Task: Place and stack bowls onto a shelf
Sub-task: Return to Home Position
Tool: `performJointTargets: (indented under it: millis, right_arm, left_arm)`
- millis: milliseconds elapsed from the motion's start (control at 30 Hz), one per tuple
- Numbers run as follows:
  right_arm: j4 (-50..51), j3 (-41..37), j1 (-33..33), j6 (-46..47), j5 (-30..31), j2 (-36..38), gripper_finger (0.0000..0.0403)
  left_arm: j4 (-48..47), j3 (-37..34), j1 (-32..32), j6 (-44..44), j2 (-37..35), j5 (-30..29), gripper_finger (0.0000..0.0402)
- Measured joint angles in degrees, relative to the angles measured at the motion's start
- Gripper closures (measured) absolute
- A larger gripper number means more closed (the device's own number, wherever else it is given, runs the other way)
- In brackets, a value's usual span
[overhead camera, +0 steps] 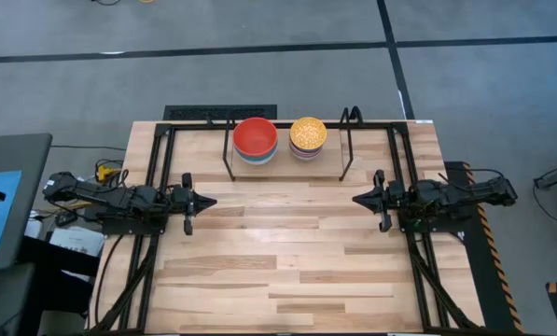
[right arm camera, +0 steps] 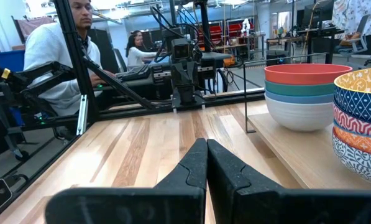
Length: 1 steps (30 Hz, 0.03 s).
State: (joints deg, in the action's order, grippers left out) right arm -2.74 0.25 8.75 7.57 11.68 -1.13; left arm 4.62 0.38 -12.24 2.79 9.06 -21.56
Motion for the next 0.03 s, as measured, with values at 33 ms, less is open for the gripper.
performJointTargets:
  millis: [33]
  right_arm:
    - [0.0,0.0,0.01,0.01,0.0,0.0,0.0375]
  left_arm:
    - [0.0,0.0,0.01,0.0,0.0,0.0,0.0401]
